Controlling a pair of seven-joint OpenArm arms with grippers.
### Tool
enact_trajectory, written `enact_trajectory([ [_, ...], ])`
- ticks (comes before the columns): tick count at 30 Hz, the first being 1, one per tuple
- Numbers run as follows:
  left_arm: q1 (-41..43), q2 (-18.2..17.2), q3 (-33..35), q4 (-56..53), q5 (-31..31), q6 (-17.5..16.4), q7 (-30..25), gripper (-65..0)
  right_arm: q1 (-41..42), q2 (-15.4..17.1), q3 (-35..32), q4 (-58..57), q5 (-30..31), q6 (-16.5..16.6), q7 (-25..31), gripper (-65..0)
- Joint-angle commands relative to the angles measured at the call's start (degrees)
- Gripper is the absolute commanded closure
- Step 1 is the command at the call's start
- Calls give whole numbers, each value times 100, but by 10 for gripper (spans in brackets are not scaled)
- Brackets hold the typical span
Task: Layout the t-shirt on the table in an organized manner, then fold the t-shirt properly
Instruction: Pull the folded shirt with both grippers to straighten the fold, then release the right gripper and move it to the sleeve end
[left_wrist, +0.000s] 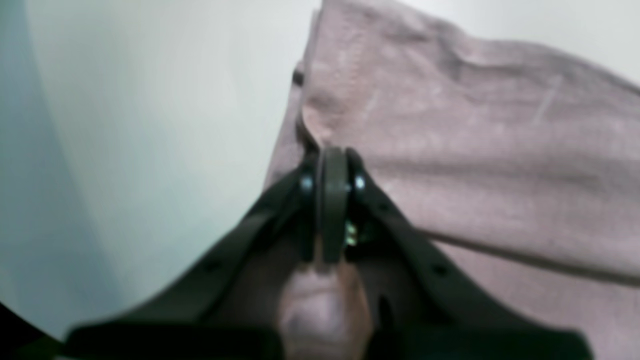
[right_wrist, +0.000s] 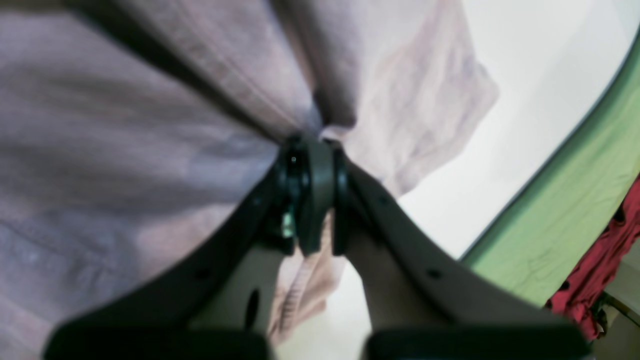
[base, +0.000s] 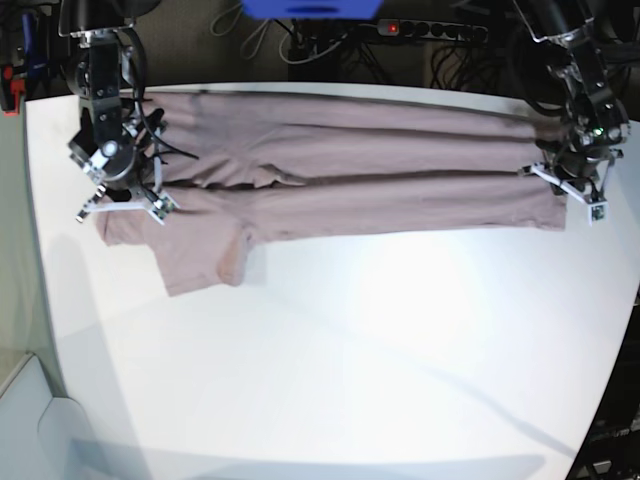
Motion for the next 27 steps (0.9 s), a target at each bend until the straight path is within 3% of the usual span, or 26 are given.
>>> enact_trajectory([
  [1,10,-42,1,-60,87,29,231,-2,-14,15,8,-6,66,97,-100,-1],
  [9,-78,-42,10,-104,87,29,231,-2,83,50,17,29,57,97,-109,-269],
  [13,-78,-25,10,-104,87,29,231,-2,65,24,571,398,74,97,-109,-350],
  [21,-113,-7,10,-104,87,29,231,-2,100,279,844,785,74,97,-109,-369],
  [27,-113,-7,10,-104,87,29,231,-2,557,261,844,750,74,97,-250,-369],
])
